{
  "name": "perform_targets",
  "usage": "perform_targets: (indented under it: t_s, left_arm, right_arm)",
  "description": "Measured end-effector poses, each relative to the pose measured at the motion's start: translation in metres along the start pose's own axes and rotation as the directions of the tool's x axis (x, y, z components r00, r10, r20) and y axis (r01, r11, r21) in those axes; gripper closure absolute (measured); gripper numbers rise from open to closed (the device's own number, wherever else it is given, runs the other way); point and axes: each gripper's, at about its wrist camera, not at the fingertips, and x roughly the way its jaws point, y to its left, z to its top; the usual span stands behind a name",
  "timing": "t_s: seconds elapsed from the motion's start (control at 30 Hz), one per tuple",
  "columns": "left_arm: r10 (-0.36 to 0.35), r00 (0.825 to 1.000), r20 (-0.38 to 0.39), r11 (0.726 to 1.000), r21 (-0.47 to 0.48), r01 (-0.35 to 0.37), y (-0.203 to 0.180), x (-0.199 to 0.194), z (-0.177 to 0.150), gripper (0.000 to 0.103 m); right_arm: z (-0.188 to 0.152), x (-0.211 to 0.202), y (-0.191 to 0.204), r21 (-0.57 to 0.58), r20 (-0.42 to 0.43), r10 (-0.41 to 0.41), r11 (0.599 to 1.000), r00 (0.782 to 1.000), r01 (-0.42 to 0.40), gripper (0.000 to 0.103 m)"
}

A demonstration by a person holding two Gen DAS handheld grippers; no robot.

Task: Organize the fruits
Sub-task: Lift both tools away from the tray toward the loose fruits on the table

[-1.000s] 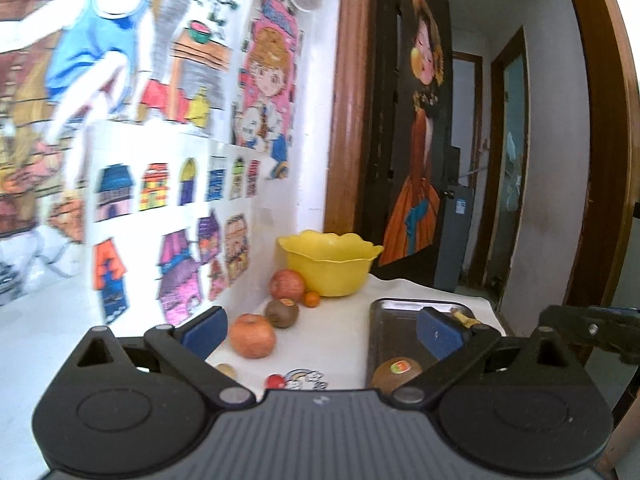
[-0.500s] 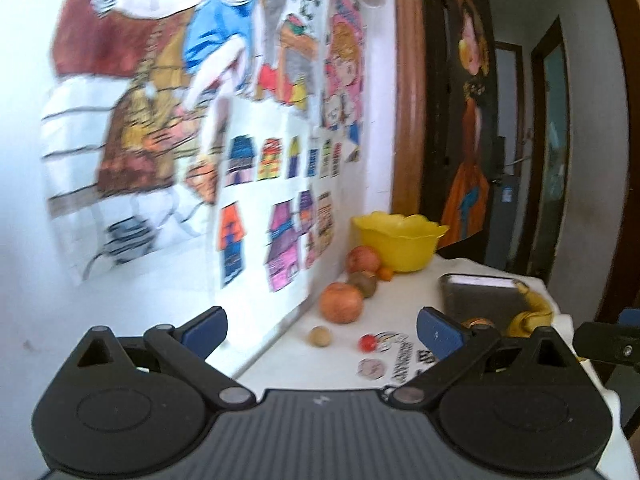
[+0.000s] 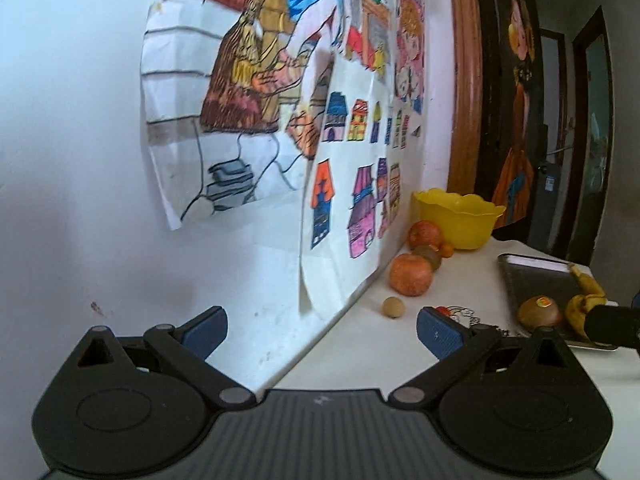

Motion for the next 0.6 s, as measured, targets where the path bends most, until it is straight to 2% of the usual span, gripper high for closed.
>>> perform_targets:
  t_s: [0.1,0.3,0.6]
  left_arm:
    - [0.005,1.000,-0.018,1.000,-0.003,-0.006,0.003,0.007,-0.001,0.000]
    - [0.004,0.999,-0.050,1.000,0.006,-0.004,0.002,0.025,-0.001,0.000]
    - [-0.011,0.996,-0.083,1.000,0.020,0.013,-0.008,0.054,0.000,0.000]
  right_arm:
    - [0.005,0.013,0.007,0.031,-0.014,0.003,1.000,1.000,-0.003,0.001]
    - [0.018,0.038,0.014,0.132,-0.046,0.064,0.990,0.997,-0.057,0.001]
    - [0.027,0.075,-0.004,0.063,-0.061,0.004,0.998,0.998,0.000,0.001]
